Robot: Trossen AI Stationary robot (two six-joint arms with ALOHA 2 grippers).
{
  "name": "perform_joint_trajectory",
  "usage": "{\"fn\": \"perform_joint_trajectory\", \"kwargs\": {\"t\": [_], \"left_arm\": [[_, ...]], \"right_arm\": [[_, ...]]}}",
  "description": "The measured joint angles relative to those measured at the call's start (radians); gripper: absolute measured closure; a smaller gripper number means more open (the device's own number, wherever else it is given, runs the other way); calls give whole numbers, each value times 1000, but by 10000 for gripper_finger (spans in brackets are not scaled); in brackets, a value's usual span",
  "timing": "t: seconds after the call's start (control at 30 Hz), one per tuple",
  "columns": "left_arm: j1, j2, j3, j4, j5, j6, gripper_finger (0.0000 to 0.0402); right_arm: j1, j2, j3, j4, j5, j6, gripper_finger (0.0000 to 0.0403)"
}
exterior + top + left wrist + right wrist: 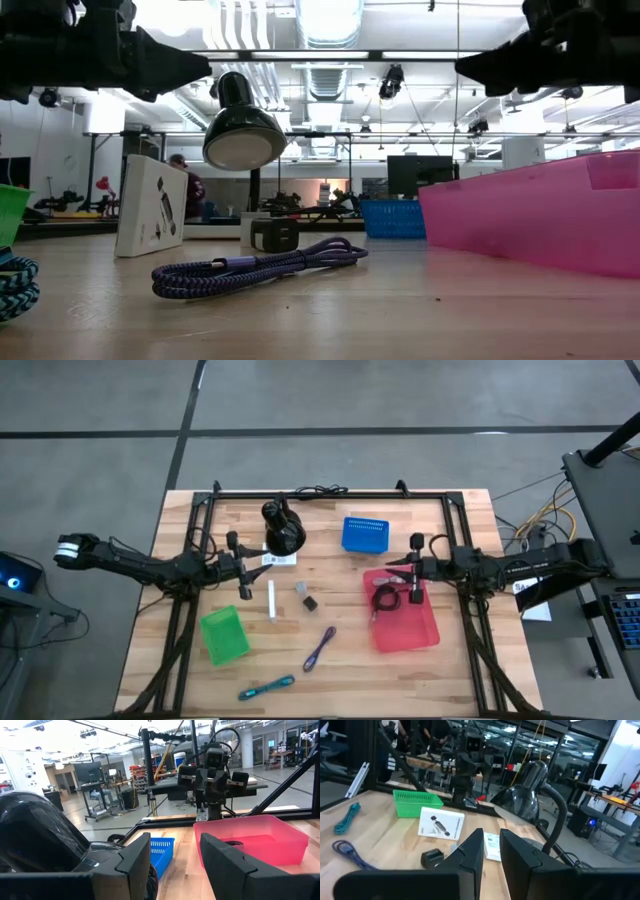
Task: Pick and place items into bin
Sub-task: Put the blue charger cable into the pink bin
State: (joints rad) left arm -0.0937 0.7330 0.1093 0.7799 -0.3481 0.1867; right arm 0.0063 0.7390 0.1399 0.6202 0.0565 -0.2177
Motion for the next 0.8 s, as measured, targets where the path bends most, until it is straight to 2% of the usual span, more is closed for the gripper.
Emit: {"fn": "perform_joint_trajectory", "kwargs": {"t": [0.33, 0.57, 0.67, 0.8], "left_arm": [[0, 7, 0, 1, 0, 1, 244], [0, 24, 9, 73, 9, 3, 244], [0, 33, 19, 103, 66, 1, 244], [0, 45, 67, 104, 217, -42, 244]], "right_arm": [[0, 5, -10, -1, -1, -51, 351], [0, 11, 0, -15, -1, -56, 351], [0, 11, -1, -16, -1, -57, 351], [0, 12, 2, -18, -1, -121, 351]]}}
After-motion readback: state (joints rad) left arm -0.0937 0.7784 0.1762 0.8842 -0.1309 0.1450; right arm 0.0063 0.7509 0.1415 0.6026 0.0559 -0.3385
